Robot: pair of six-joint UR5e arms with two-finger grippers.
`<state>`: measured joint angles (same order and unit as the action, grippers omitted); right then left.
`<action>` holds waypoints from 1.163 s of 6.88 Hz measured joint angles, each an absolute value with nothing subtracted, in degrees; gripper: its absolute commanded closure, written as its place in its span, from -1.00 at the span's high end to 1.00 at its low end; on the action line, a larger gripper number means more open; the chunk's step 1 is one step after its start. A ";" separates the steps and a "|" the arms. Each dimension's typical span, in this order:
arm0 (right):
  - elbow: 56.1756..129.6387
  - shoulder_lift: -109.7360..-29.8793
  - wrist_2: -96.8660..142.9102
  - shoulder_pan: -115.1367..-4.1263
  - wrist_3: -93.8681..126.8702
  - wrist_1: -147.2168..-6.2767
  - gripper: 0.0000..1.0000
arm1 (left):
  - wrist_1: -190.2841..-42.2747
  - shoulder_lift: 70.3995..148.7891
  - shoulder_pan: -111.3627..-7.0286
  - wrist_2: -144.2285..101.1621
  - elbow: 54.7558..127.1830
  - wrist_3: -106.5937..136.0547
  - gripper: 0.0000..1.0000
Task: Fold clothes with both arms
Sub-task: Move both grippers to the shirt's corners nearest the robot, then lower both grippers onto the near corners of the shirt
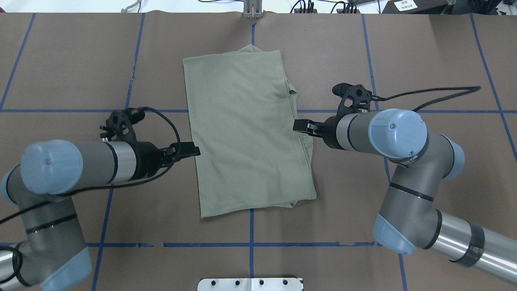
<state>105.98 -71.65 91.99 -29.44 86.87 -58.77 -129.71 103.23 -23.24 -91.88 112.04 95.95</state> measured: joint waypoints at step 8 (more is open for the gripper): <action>108.01 -74.97 82.62 -22.94 96.16 -53.37 1.00 | -129.47 105.80 -11.26 -81.91 104.56 109.69 0.65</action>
<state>108.01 -74.97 82.62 -22.94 96.16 -53.37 -129.47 105.80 -11.26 -81.91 104.56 109.69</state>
